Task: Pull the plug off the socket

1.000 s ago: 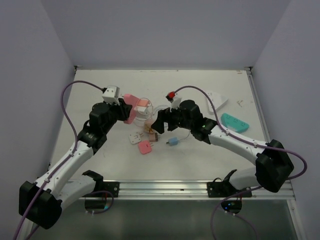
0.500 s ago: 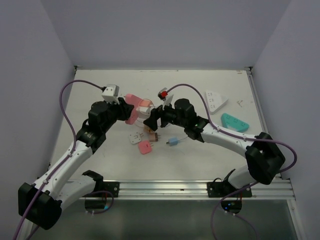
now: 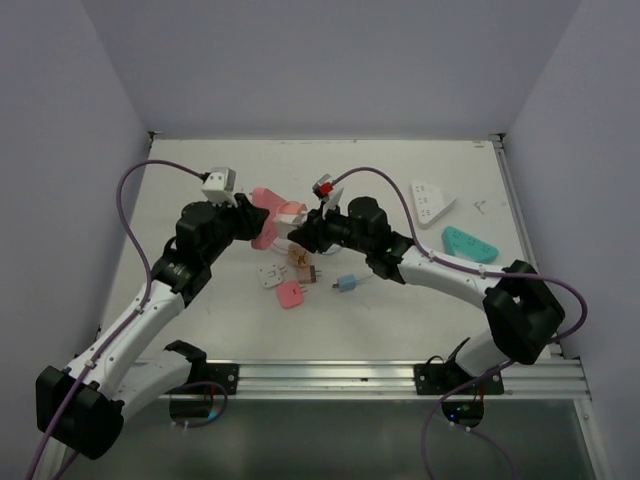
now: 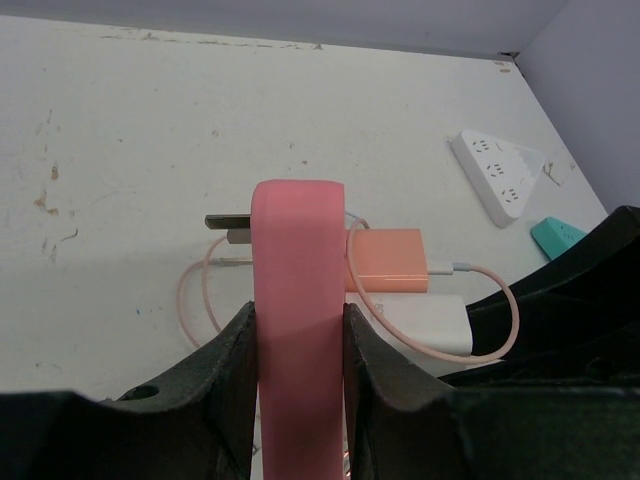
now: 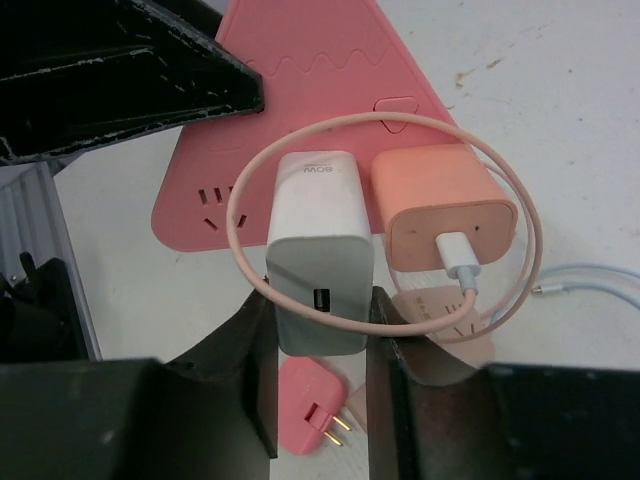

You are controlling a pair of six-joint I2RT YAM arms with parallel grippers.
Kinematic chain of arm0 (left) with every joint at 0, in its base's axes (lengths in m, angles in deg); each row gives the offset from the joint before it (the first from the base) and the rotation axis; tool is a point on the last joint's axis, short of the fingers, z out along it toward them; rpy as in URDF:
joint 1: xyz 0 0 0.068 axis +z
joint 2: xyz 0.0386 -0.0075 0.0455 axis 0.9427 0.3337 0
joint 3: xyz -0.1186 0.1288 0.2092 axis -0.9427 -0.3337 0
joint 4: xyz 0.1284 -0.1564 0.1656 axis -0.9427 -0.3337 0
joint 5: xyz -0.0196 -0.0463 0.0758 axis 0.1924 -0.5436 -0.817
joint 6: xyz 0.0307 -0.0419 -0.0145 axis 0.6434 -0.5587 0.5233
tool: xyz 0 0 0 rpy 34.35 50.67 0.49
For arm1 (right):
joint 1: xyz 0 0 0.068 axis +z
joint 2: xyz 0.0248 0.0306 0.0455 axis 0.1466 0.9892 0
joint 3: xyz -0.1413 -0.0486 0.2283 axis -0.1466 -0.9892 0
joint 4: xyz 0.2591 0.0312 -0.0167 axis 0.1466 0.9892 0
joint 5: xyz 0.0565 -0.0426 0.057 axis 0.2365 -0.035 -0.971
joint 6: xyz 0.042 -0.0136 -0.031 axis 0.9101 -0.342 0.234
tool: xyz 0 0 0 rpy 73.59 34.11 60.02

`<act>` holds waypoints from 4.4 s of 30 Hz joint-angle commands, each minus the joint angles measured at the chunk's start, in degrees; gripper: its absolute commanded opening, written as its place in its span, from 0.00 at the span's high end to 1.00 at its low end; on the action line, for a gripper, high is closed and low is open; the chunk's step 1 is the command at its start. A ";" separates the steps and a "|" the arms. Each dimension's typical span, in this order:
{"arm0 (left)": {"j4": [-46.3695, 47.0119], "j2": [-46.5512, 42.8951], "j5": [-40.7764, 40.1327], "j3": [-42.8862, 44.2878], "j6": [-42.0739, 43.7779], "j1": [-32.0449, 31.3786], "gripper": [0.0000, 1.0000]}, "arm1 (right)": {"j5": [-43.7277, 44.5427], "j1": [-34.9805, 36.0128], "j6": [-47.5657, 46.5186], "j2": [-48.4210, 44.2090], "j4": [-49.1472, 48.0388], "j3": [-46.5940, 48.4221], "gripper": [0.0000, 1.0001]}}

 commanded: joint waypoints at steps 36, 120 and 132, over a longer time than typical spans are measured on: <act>4.68 -3.50 -7.39 0.65 8.63 -0.02 1.00 | -1.62 -5.91 18.25 -2.71 6.55 -13.66 0.93; 6.70 -0.43 -28.40 -1.90 5.03 -0.02 1.00 | -6.28 -14.45 36.92 -3.06 9.46 -6.80 0.98; 14.43 7.57 -13.12 -5.59 -4.81 10.60 1.00 | -2.69 -14.36 22.85 0.22 14.44 -4.61 0.31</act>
